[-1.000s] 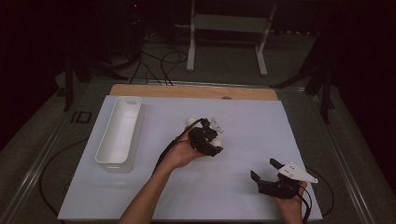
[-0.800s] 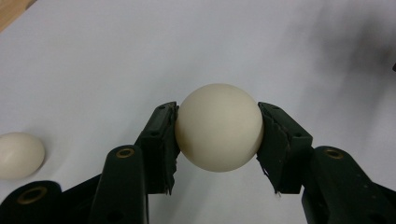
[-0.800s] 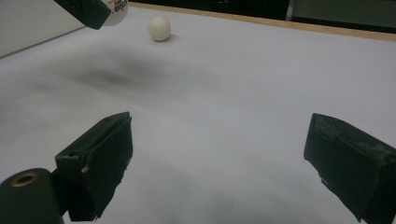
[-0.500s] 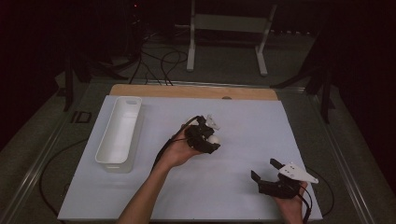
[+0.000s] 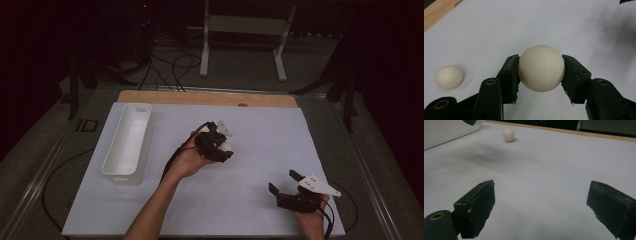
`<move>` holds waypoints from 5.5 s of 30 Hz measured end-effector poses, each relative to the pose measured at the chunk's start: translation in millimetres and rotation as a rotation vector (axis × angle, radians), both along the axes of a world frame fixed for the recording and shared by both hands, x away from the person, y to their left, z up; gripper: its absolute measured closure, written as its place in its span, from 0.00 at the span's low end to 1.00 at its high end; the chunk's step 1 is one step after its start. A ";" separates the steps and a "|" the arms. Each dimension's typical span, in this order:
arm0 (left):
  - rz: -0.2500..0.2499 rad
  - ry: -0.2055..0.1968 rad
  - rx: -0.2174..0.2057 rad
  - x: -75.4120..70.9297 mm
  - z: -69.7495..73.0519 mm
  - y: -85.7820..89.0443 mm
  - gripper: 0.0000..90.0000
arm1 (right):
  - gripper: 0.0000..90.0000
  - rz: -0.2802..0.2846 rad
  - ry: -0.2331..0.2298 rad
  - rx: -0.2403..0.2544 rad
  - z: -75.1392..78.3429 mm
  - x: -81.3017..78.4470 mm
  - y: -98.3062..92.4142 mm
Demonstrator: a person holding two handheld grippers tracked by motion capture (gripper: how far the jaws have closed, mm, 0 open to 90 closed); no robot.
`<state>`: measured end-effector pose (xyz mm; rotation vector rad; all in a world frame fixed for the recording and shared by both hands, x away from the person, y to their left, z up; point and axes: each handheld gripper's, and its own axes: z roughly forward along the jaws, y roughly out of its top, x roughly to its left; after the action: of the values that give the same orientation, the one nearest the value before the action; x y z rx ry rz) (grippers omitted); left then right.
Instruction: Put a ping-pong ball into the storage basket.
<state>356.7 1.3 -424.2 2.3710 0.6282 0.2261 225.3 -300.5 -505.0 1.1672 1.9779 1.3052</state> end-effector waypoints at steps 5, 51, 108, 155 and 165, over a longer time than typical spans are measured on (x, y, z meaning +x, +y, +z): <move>0.014 -0.005 -0.008 1.1 2.6 3.9 0.57 | 0.08 0.000 0.000 0.000 0.0 0.0 0.2; 0.086 -0.025 -0.014 6.1 13.7 24.5 0.57 | 0.08 0.000 0.006 -0.002 -0.6 0.2 0.9; 0.148 -0.044 -0.034 10.0 28.7 51.8 0.57 | 0.08 -0.004 0.007 -0.004 -0.5 -0.2 0.1; 0.206 -0.070 -0.033 17.9 42.7 72.7 0.57 | 0.08 -0.002 0.010 -0.004 -1.2 0.0 1.5; 0.221 -0.072 -0.036 18.6 44.6 77.6 0.57 | 0.08 -0.002 0.008 -0.006 -1.1 -0.1 1.4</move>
<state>375.3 78.9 -379.6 2.2475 0.8529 0.3924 225.2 -299.1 -506.1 1.1732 1.9848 1.2947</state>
